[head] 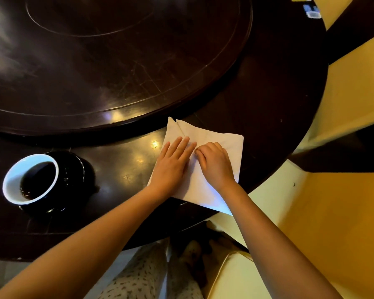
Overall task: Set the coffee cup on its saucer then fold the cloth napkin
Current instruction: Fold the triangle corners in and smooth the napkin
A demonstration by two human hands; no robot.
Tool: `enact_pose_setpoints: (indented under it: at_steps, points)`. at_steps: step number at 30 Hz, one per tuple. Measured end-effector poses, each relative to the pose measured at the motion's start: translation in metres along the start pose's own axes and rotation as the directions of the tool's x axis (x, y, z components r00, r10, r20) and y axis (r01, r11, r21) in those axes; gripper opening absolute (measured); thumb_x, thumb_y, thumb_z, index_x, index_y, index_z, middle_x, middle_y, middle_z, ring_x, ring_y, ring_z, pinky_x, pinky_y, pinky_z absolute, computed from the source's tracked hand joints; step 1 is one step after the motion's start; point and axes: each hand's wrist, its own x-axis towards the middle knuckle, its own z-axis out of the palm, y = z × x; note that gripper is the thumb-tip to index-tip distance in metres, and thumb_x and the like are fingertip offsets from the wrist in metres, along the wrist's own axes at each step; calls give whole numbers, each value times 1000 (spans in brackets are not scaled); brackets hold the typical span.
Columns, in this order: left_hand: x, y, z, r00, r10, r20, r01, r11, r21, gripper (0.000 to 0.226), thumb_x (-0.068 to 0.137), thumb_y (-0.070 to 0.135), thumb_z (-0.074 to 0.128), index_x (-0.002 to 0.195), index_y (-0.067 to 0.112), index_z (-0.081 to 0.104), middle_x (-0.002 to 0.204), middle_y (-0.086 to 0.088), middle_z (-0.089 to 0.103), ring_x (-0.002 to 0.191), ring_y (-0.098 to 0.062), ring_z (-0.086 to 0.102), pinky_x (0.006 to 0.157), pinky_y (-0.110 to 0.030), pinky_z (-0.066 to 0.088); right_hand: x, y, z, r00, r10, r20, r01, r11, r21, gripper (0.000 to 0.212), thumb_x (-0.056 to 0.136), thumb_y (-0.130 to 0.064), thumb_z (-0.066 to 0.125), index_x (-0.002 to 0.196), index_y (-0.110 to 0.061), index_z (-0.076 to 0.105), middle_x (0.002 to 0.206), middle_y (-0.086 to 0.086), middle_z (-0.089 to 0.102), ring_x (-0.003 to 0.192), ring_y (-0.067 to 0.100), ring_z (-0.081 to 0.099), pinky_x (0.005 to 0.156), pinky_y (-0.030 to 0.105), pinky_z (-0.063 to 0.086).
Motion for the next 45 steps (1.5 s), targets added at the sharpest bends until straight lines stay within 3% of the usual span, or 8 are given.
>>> enact_pose_setpoints:
  at_steps: [4,8,19,23,28,32,39,45]
  points:
    - [28,-13,4,994,101,35,-103,994,38,50,94,38,19,139,25,36,150,-3,33,143,-26,16,116,-42,2,-11,7,-10,998,38,58,-45,992,117,46,97,-33,24,121,-11,56,125,9,61,118,27,51,102,41,40]
    - [29,-23,8,997,61,51,-61,998,12,49,95,40,15,142,30,26,154,3,24,144,-17,7,118,-41,1,-60,19,-2,940,-81,330,156,966,-207,65,94,-51,4,148,-16,8,158,4,9,146,22,-1,117,40,-3]
    - [31,-25,12,994,56,96,-61,997,53,58,92,43,4,146,25,13,156,0,13,144,-15,0,119,-43,1,-152,44,-34,924,-199,326,247,963,-111,53,100,-40,15,146,-17,23,155,-2,23,144,12,15,115,32,14]
    - [32,-27,10,990,59,126,-66,996,59,60,89,44,0,146,25,9,157,0,10,142,-13,-5,118,-41,-4,-125,46,-49,1000,24,12,-25,983,180,40,99,-31,30,119,-12,58,119,2,63,112,13,52,92,25,42]
    - [27,-24,0,995,46,93,-44,999,-13,56,93,41,13,143,21,26,154,-5,22,144,-22,11,117,-43,2,-44,55,-60,869,496,13,-470,816,336,27,96,-18,44,115,-5,57,112,13,61,98,24,58,76,27,43]
    - [-1,-22,-21,922,-369,-116,334,911,-243,42,90,20,49,131,10,45,136,-15,49,126,-32,43,104,-45,34,9,62,-67,831,551,81,-548,783,294,39,95,-21,49,129,-4,47,126,20,51,105,34,56,85,33,46]
    - [-45,-32,-50,664,-623,413,747,548,-375,33,86,22,61,114,10,49,97,-4,53,77,-15,52,63,-23,40,35,62,-70,853,448,269,-487,868,96,15,90,-20,55,96,-6,54,115,13,43,81,29,49,71,31,38]
    - [-43,-32,-57,571,-537,621,766,620,-169,16,86,25,59,92,10,59,75,-2,56,62,-11,51,48,-18,40,29,60,-85,809,454,375,-545,818,186,14,86,-17,56,85,-5,49,80,8,51,76,27,49,66,35,40]
